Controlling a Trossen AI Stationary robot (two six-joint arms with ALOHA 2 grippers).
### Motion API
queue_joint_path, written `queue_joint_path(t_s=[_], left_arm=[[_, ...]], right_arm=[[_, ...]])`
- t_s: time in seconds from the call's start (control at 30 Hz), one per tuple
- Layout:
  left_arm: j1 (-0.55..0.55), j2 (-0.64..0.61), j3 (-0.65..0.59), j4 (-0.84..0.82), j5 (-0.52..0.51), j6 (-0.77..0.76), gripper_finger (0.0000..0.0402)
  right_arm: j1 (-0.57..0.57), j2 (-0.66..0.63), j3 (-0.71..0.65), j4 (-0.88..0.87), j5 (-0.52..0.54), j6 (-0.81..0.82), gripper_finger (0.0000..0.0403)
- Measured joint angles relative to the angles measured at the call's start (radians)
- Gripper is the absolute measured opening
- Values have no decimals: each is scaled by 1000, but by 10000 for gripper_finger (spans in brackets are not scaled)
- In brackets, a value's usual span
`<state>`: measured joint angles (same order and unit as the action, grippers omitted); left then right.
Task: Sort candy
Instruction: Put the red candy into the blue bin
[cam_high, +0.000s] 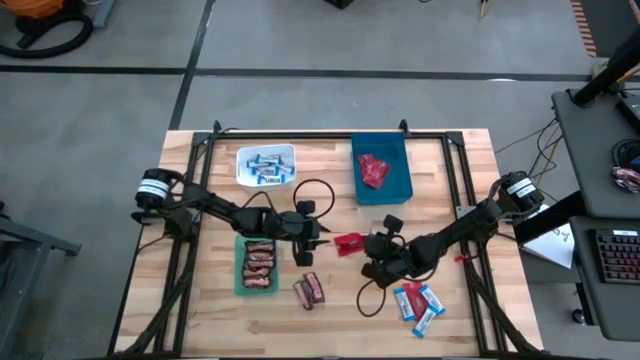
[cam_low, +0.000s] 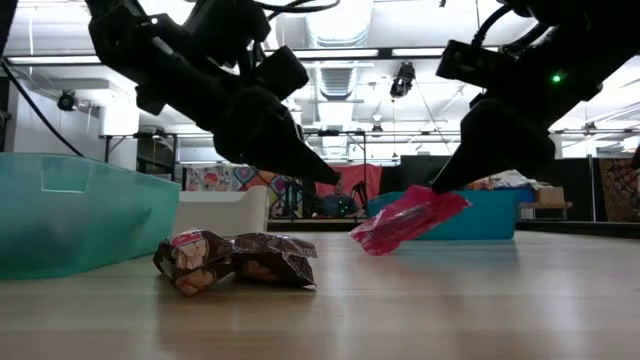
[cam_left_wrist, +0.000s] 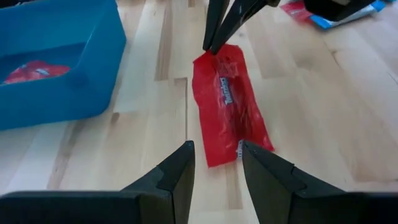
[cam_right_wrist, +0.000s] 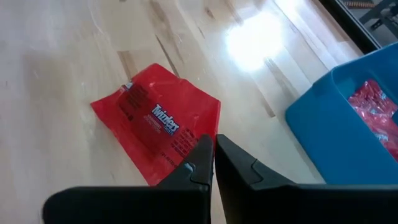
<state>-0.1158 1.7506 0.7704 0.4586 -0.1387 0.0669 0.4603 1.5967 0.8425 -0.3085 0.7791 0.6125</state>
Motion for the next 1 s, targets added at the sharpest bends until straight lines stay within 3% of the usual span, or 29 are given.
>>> queue_joint_path(t_s=[0.3, 0.57, 0.8, 0.9, 1.0], left_arm=[[25, 84, 2, 134, 107, -56, 124], [48, 181, 9, 259, 130, -106, 179], [48, 297, 106, 256, 188, -103, 215], [48, 341, 149, 244, 212, -76, 214], [42, 348, 162, 249, 199, -32, 187]], right_arm=[[0, -1, 1, 49, 8, -69, 8], [0, -2, 1, 60, 8, -90, 8], [0, -2, 1, 60, 8, -102, 8], [0, -2, 1, 60, 7, -101, 8], [0, -2, 1, 62, 2, -100, 8]])
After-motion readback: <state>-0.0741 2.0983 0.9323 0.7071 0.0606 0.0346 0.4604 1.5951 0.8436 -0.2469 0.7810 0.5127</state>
